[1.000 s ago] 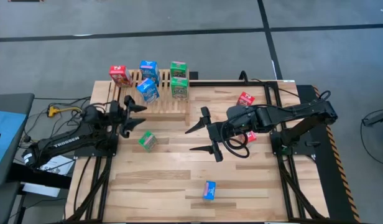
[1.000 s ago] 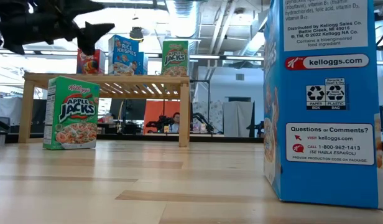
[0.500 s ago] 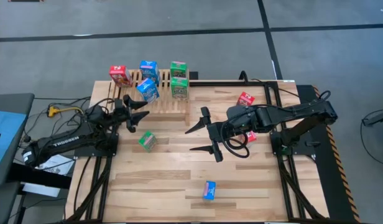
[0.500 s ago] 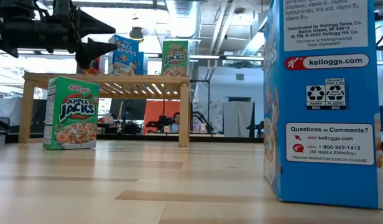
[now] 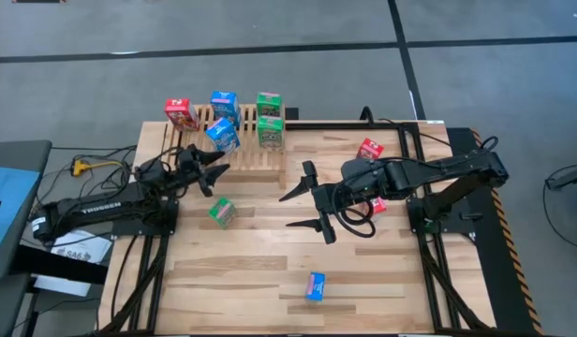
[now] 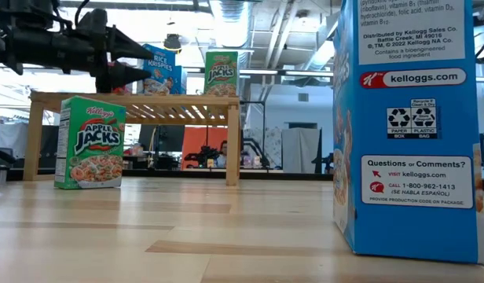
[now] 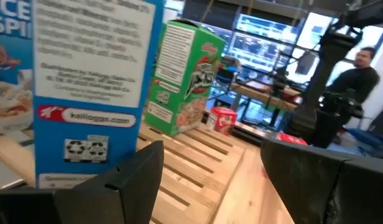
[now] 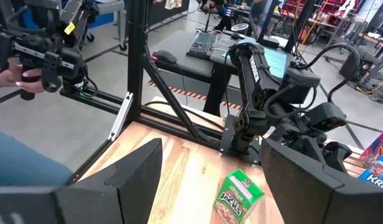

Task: Stack cereal on shelf
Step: Put the top blue cereal box on the shelf aligned with the blue cereal box

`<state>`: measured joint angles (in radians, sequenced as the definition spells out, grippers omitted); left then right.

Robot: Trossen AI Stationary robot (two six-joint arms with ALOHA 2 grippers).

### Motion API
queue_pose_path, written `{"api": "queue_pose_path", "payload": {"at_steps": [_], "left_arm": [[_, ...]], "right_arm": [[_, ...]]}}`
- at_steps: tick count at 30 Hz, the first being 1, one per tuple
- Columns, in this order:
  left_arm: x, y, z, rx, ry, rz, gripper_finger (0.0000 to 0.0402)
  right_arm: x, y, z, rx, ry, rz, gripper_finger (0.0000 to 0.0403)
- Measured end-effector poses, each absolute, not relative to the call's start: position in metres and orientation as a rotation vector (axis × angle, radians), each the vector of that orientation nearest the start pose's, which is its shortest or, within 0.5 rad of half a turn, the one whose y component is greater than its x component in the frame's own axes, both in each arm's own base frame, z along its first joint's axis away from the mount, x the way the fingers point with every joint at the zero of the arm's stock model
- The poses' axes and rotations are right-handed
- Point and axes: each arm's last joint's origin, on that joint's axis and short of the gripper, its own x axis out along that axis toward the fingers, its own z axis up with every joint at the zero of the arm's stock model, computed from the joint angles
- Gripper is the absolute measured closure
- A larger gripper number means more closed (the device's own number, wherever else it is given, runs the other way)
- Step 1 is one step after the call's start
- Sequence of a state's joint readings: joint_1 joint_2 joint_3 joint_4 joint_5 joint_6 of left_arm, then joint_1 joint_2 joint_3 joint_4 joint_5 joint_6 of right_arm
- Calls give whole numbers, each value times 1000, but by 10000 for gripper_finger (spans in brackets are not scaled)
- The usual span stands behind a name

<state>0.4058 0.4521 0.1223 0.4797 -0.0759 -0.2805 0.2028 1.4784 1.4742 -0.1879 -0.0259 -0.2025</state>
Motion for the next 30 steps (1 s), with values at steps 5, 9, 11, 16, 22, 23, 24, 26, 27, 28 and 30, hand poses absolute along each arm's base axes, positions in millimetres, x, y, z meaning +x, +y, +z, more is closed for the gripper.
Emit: {"api": "queue_pose_path", "payload": {"at_steps": [5,9,11,16,22,23,24,26,27,28,30], "left_arm": [[118,54,211,-250,-223,502,143],[117,55,211,-257,-233,557,143],[116,55,211,-257,-235,575,143],[116,56,210,-253,-236,613,143],[115,58,210,-229,-232,672,143],[115,58,210,-227,-232,676,143],[115,58,210,-222,-231,679,143],[115,58,210,-206,-225,682,143],[115,58,210,-203,-225,688,143],[115,58,210,-202,-223,693,143],[115,58,209,-206,-213,700,143]], "right_arm": [[329,68,406,-217,176,247,107],[329,68,406,-217,177,247,107],[329,68,406,-217,176,247,107],[329,68,406,-217,177,247,107],[329,68,406,-217,177,247,107],[329,68,406,-217,177,247,107],[329,68,406,-217,177,247,107],[329,68,406,-217,177,247,107],[329,68,406,-217,177,247,107],[329,68,406,-217,177,247,107],[329,68,406,-217,177,247,107]]}}
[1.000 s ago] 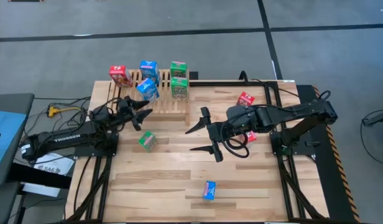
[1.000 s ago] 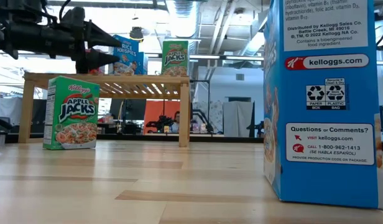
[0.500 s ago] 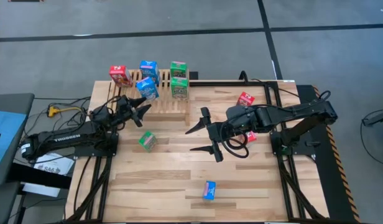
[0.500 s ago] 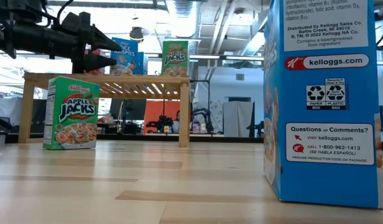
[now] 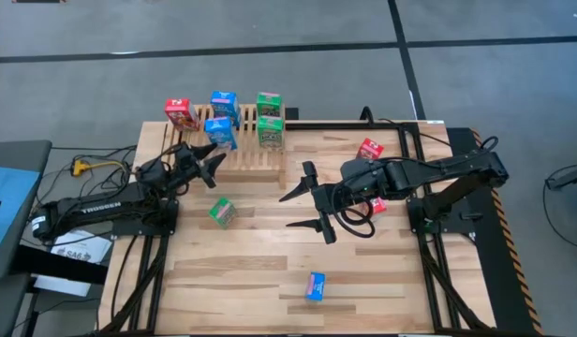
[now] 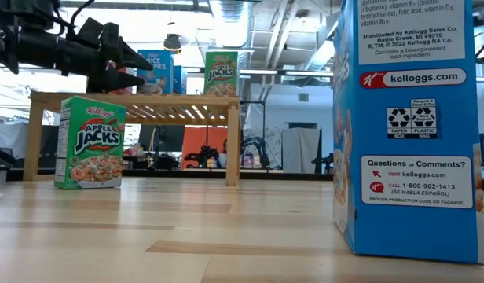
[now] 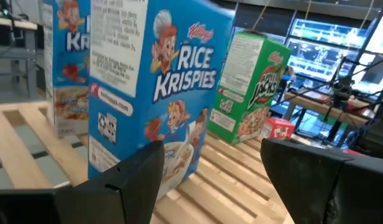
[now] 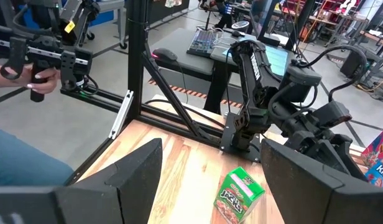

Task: Stack cereal on shelf
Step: Put the top blue cereal box on the shelf aligned with the blue cereal box

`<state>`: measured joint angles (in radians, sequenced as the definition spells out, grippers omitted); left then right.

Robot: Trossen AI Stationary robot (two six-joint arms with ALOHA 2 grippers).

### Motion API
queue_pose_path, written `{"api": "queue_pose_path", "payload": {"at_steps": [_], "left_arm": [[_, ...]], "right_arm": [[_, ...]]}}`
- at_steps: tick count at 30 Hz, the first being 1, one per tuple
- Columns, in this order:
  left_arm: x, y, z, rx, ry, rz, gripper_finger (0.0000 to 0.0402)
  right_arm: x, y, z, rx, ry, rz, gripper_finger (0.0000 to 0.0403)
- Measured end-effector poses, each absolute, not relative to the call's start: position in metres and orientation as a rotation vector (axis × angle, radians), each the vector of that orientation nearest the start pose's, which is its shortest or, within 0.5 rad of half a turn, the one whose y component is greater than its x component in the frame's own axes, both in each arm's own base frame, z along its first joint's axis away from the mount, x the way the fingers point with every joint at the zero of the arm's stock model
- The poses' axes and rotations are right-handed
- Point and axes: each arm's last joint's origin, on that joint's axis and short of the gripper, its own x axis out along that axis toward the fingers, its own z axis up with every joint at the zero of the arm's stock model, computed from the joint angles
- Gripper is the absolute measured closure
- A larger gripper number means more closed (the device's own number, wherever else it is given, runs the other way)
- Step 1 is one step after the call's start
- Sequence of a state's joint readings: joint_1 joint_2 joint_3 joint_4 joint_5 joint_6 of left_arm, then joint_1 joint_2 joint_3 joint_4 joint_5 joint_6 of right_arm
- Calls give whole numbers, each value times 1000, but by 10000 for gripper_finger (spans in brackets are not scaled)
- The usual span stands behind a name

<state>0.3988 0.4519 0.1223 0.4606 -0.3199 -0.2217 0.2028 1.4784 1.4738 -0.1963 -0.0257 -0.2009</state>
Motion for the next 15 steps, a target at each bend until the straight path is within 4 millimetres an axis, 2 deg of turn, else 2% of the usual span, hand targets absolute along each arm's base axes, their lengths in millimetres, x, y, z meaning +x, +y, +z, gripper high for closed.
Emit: {"api": "queue_pose_path", "payload": {"at_steps": [15], "left_arm": [[114,59,207,-198,-189,732,143]], "right_arm": [[329,68,406,-216,177,247,107]]}}
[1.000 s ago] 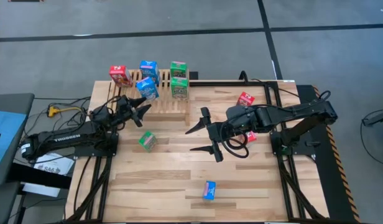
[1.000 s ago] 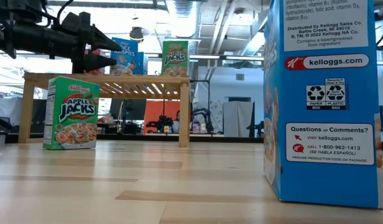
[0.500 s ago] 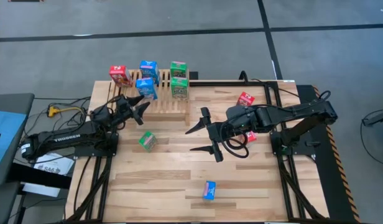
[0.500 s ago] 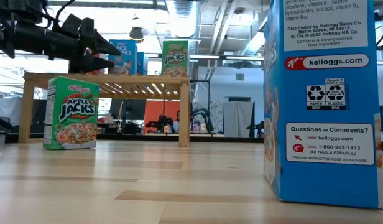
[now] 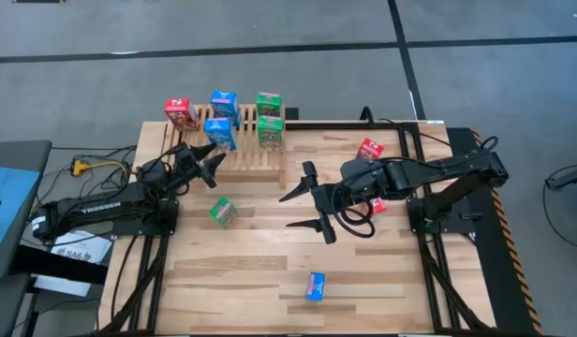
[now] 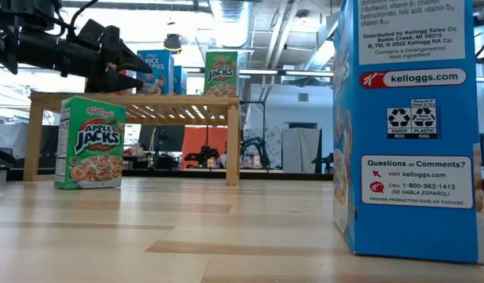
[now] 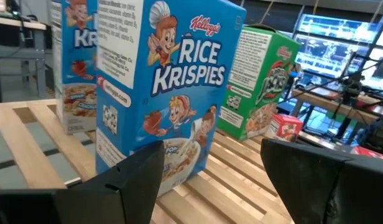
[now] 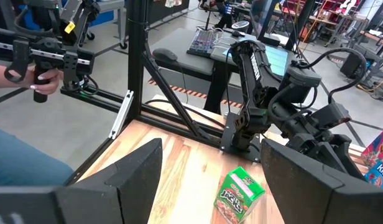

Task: Stack cereal on shelf
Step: Put the top blue cereal box on the shelf aligned with the blue cereal box, then put the bottom red cereal box on the shelf aligned with the red cereal box

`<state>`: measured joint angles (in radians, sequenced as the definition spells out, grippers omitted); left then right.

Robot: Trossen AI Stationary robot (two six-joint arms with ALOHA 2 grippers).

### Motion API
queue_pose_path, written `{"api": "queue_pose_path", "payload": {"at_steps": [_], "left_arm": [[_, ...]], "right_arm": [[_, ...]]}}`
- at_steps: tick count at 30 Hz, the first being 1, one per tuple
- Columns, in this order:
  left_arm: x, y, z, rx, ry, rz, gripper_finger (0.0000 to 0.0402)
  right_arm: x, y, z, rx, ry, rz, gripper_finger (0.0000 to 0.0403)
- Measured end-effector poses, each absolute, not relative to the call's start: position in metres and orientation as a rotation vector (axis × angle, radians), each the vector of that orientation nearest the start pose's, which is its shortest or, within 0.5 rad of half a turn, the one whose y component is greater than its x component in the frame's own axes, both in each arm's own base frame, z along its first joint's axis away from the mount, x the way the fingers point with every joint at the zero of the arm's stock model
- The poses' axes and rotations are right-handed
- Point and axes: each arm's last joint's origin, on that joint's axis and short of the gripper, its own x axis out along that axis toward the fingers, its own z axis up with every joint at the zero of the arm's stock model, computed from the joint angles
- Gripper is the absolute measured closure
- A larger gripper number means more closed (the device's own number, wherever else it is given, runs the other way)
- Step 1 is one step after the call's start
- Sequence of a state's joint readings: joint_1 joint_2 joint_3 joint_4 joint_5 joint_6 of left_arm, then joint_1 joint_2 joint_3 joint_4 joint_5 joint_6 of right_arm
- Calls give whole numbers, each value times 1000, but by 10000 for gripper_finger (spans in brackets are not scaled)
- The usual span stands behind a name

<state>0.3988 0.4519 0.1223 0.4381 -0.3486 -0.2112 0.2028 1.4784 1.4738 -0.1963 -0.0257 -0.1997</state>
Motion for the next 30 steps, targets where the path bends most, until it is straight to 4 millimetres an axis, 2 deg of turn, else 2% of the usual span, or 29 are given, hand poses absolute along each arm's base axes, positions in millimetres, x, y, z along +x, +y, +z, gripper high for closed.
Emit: {"api": "queue_pose_path", "payload": {"at_steps": [11,22,25,30], "left_arm": [[114,59,207,-208,-191,719,143],[114,54,213,-281,-250,569,143],[115,51,223,-274,-263,480,143],[119,45,246,-260,-297,362,143]], "right_arm": [[329,68,406,-216,178,247,107],[326,73,405,-203,193,262,107],[322,78,405,-206,208,278,107],[303,85,412,-214,241,302,107]]}}
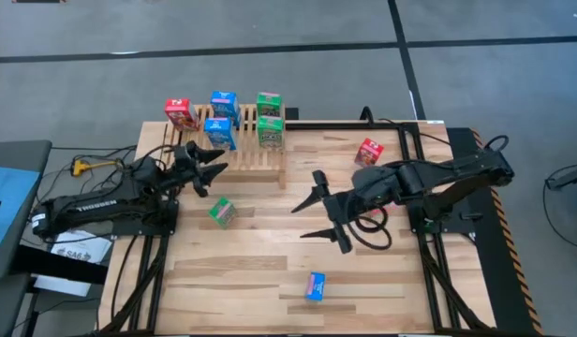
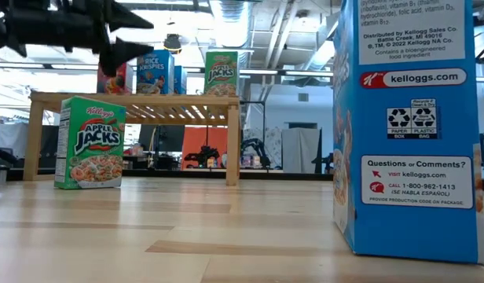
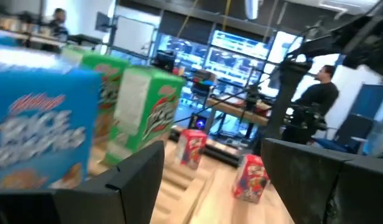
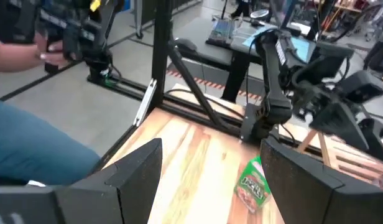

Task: Stack cereal on shelf
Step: Put the bottom red cereal box on the shelf aligned with the red cereal box

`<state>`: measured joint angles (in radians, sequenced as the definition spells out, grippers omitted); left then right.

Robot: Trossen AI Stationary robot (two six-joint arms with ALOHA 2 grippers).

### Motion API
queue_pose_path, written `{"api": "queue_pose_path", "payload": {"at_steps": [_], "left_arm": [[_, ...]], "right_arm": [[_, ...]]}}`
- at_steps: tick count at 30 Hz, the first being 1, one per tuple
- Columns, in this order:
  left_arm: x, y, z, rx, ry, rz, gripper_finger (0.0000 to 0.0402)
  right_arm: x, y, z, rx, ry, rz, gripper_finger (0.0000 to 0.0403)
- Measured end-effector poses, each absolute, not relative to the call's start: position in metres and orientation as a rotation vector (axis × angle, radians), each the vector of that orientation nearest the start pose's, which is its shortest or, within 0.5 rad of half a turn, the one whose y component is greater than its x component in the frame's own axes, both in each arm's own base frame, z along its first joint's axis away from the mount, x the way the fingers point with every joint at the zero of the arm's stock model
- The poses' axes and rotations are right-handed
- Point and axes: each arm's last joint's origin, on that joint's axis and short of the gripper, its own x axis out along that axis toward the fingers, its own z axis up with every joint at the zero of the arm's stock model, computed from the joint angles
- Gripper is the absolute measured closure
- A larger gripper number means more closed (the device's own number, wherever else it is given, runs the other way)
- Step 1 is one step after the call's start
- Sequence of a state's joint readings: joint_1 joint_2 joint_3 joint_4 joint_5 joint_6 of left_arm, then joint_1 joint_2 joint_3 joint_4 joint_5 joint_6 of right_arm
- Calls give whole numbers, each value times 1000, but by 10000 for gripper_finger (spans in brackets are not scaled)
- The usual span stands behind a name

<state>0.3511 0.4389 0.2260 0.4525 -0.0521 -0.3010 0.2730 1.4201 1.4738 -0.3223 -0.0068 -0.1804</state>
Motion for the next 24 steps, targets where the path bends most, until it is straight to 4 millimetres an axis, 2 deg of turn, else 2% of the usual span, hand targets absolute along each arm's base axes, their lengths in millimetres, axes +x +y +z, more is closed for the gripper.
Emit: {"api": "queue_pose_path", "payload": {"at_steps": [7,15,19,24], "left_arm": [[121,37,275,-214,-296,296,143],[116,29,310,-207,-239,264,143],[112,27,327,-213,-198,256,143],[103,23,343,-220,-117,256,143]], "right_arm": [[276,89,424,-220,261,184,107],[245,79,431,-118,336,22,107],[235,72,425,-57,421,-101,107],[221,64,409,67,586,-289,107]]}}
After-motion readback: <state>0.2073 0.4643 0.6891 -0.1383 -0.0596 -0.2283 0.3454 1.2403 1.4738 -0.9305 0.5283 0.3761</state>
